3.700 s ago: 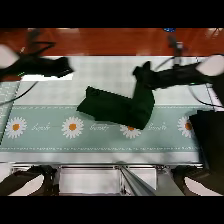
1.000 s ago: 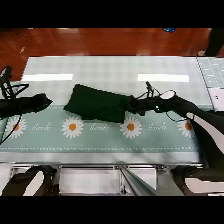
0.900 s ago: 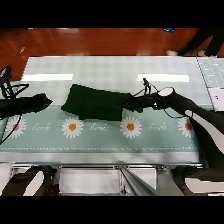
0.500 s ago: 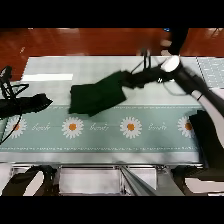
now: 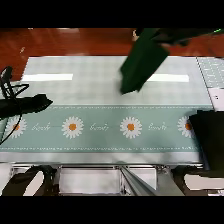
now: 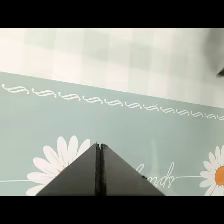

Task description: Fold the shirts.

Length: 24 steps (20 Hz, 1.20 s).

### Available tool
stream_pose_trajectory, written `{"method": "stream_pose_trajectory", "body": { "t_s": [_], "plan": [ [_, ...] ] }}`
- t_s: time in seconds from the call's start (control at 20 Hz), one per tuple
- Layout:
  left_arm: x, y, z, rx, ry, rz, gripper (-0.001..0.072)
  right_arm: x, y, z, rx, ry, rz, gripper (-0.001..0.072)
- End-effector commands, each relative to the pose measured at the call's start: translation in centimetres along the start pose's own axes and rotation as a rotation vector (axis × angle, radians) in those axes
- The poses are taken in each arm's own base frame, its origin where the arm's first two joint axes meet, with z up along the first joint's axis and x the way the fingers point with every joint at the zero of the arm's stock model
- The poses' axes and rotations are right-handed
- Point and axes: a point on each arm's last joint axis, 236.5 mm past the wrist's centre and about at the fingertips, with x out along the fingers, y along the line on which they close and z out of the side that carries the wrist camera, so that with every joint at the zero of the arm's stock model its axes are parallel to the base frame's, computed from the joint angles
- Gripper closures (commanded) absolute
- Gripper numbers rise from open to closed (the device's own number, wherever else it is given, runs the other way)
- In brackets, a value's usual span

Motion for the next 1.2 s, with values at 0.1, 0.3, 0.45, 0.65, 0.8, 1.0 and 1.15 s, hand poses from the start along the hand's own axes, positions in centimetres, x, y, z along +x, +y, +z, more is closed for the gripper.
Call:
{"method": "stream_pose_trajectory", "body": {
  "t_s": [0.1,0.3,0.45,0.65,0.8,1.0,1.15],
  "plan": [
    [0.0,0.0,-0.1,0.001,0.006,0.000,0.0688,-12.0,-8.8,4.4,0.175,-0.198,-0.167,0.0687],
    [0.0,-0.3,-0.4,-0.005,0.016,-0.012,0.0688,-20.0,-14.7,3.1,0.414,-0.290,-0.283,0.0688],
    [0.0,-0.4,-0.2,-0.003,0.011,-0.019,0.0688,-25.3,-19.0,-0.6,0.567,-0.297,-0.475,0.0688],
    [0.0,-0.5,-0.2,0.026,0.009,-0.021,0.0688,-30.7,-22.5,-7.9,0.726,-0.213,-0.723,0.0688],
    [0.0,-0.5,0.5,0.024,-0.019,-0.020,0.0688,-33.3,-23.9,-13.9,0.822,-0.164,-0.865,0.0688],
    [0.0,-0.4,1.1,0.024,-0.048,-0.017,0.0688,-34.7,-25.4,-25.3,1.032,-0.042,-1.044,0.0687],
    [0.0,-0.9,2.1,0.056,-0.090,-0.023,0.0688,-34.3,-25.6,-31.8,1.196,0.007,-1.087,0.0687]
  ]
}}
